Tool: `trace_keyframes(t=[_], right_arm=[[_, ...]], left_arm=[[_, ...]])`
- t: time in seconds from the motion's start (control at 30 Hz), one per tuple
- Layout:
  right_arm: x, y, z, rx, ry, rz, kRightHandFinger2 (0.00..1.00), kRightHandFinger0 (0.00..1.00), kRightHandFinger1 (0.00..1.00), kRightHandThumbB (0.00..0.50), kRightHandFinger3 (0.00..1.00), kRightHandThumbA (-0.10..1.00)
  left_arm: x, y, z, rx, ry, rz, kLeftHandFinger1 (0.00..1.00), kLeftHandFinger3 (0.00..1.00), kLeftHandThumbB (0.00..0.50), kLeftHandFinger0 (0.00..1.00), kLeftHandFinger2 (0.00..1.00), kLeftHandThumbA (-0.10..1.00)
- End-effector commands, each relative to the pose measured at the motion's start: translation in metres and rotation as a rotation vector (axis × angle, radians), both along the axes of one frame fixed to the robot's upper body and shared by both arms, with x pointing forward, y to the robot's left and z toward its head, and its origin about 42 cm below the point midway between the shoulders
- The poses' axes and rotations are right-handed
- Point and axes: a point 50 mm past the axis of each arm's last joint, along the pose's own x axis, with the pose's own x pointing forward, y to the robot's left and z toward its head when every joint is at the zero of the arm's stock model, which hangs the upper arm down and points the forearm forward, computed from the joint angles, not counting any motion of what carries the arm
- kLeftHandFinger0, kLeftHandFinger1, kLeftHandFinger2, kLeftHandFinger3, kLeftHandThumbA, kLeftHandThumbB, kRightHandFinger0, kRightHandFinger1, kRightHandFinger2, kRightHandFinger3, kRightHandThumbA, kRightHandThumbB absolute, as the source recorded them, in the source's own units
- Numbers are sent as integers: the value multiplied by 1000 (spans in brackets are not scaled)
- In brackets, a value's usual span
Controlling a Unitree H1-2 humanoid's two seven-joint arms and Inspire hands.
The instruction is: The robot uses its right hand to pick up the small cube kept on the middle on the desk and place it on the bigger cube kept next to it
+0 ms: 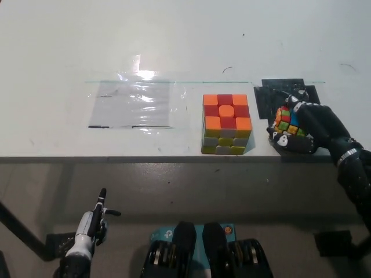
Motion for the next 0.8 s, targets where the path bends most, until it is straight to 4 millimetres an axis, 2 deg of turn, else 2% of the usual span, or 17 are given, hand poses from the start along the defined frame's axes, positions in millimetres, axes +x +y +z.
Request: trace_keyframes(t=[0.0,0.03,0.07,0.1,0.13,0.17,0.2,0.23,0.27,0.3,0.33,0.4,0.43,0.5,0.53,0.7,0.77], right_arm=[[4,-1,3,-65,-91,47,75,0,0,2,1000,-100],[4,-1,2,-66,-107,44,86,0,56,0,1000,-100],[4,1,2,-91,-148,54,29,0,80,0,1000,-100],[4,2,2,-100,-168,61,124,8,186,0,989,-100],[4,2,2,-98,-176,65,159,2,206,0,910,-100],[5,3,3,-121,-179,62,224,4,240,0,642,-100],[6,3,2,-144,-202,59,242,1,241,0,414,-100],[6,3,1,-153,-217,59,234,0,233,0,268,-100],[8,3,1,-156,-237,62,290,0,254,23,161,-100],[8,3,1,-156,-243,64,378,0,294,9,116,-100],[9,4,0,-157,-275,63,428,0,304,2,91,-100],[12,4,1,-142,-302,52,586,0,330,0,108,-100],[12,4,1,-133,-305,42,606,0,337,4,205,-100],[12,4,2,-115,-332,30,579,0,328,0,86,-100],[12,2,1,-119,-371,13,594,73,383,0,56,-100],[12,0,0,-87,-430,-9,639,135,472,10,66,-100],[13,0,0,-70,-433,-12,640,137,478,48,92,-100]], left_arm=[[19,8,18,14,-66,-11,0,0,500,0,0,1000],[20,8,19,15,-67,-14,0,0,500,0,0,1000],[20,8,19,29,-68,-20,0,0,500,0,0,1000],[20,8,19,34,-67,-23,0,0,500,0,0,1000],[20,8,19,35,-67,-25,0,0,500,0,0,1000],[20,8,19,30,-68,-21,0,0,500,0,0,1000],[20,8,19,36,-67,-19,0,0,500,0,0,1000],[20,8,19,37,-67,-22,0,0,500,0,13,1000],[22,7,21,34,-71,-24,0,0,500,0,3,1000],[22,7,21,33,-72,-24,0,0,500,0,0,1000],[22,7,21,33,-73,-22,0,0,500,0,0,1000],[25,6,24,4,-85,-11,0,0,500,0,0,1000],[25,6,24,14,-82,-15,0,0,500,0,0,1000],[25,7,23,33,-77,-23,0,0,500,0,0,1000],[25,7,24,20,-79,-24,0,0,500,0,0,1000],[24,7,22,31,-73,-21,0,0,500,0,0,1000],[23,7,22,29,-73,-20,0,0,500,0,0,1000]])
